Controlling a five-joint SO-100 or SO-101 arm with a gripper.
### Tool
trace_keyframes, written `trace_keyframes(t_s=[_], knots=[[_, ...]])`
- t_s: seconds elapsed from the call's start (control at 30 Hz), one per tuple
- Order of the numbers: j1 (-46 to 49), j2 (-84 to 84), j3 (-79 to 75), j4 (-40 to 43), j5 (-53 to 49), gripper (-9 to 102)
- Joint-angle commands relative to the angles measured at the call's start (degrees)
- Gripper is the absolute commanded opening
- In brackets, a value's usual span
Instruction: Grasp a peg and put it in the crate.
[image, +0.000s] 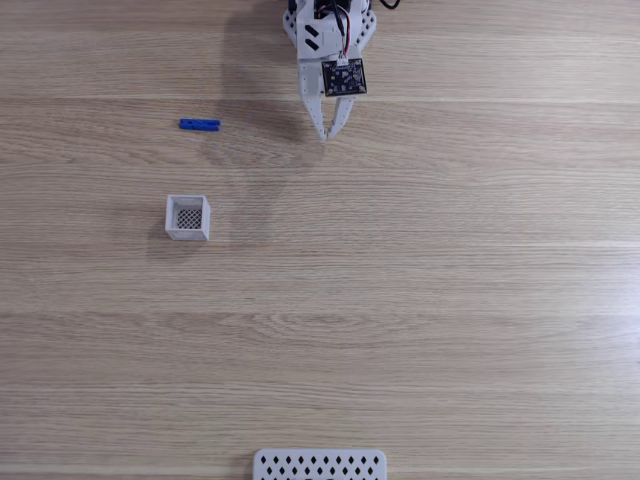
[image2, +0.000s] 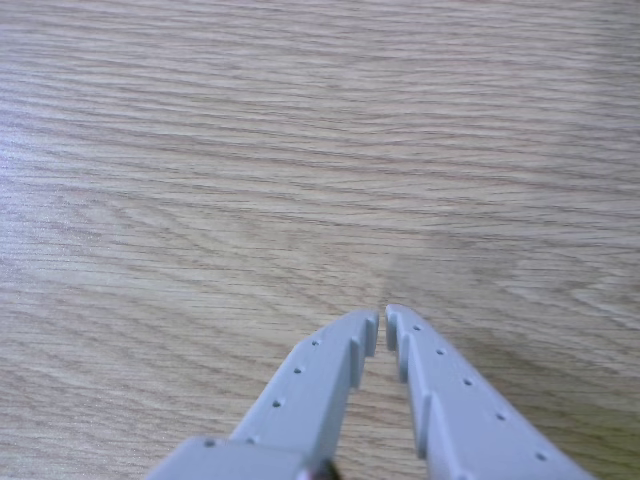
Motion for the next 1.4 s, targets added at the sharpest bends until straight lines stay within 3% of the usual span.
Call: trace_keyframes(t_s=[0.0,1.37], knots=[[-2.11,1.76,1.23,0.0,0.44,-1],[-1.14,-2.72,0.79,-1.05,0.53,-1]])
